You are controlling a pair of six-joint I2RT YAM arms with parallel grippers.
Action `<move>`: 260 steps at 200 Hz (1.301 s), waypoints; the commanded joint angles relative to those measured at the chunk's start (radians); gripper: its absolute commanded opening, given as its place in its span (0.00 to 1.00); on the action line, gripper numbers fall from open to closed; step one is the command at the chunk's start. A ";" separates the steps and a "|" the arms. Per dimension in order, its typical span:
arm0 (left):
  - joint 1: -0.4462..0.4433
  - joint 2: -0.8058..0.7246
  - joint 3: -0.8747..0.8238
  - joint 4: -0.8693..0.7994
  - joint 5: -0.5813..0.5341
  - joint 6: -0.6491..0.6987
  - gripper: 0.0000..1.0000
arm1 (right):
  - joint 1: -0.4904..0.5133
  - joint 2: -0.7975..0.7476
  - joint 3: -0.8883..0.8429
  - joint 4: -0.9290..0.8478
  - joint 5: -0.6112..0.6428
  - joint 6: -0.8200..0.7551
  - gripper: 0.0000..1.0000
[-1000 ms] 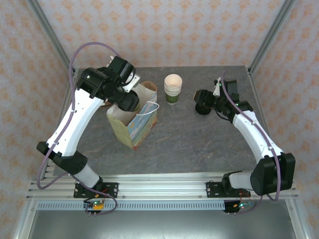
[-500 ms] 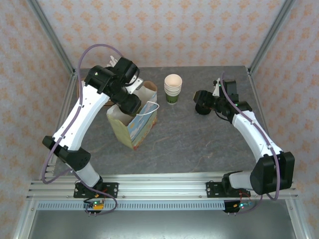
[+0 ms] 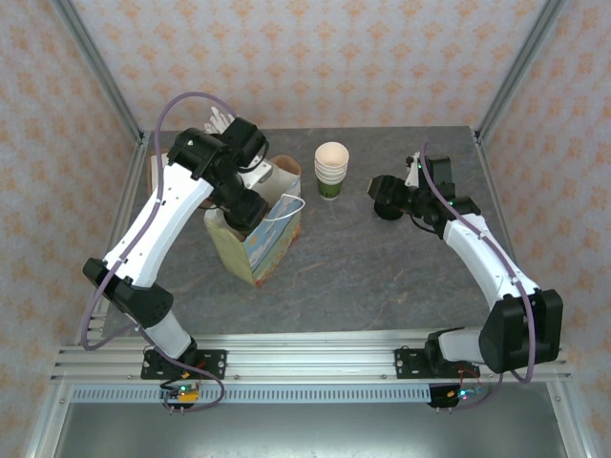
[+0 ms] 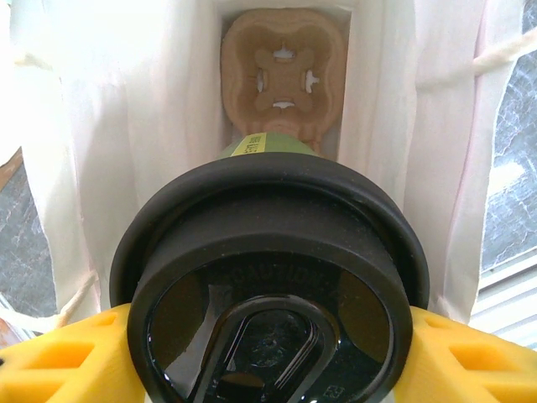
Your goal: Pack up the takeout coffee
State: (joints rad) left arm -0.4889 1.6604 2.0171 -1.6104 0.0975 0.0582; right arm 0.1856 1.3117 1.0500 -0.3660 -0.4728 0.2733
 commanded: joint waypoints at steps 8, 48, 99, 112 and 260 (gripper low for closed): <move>0.019 -0.023 -0.035 -0.046 0.016 -0.012 0.59 | 0.011 -0.029 -0.024 0.038 -0.019 0.014 0.82; 0.057 -0.008 -0.047 -0.048 0.020 -0.002 0.57 | 0.019 -0.020 -0.031 0.055 -0.036 0.023 0.82; 0.066 0.044 -0.043 -0.036 0.060 0.012 0.56 | 0.026 -0.011 -0.030 0.049 -0.027 0.018 0.82; 0.066 0.054 -0.044 -0.027 0.069 0.014 0.56 | 0.027 -0.011 -0.030 0.047 -0.023 0.016 0.82; 0.067 0.114 -0.055 -0.011 0.059 0.048 0.54 | 0.038 0.015 -0.016 0.034 -0.023 0.006 0.82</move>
State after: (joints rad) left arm -0.4294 1.7573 1.9659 -1.6123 0.1604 0.0734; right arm 0.2138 1.3186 1.0302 -0.3431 -0.4976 0.2878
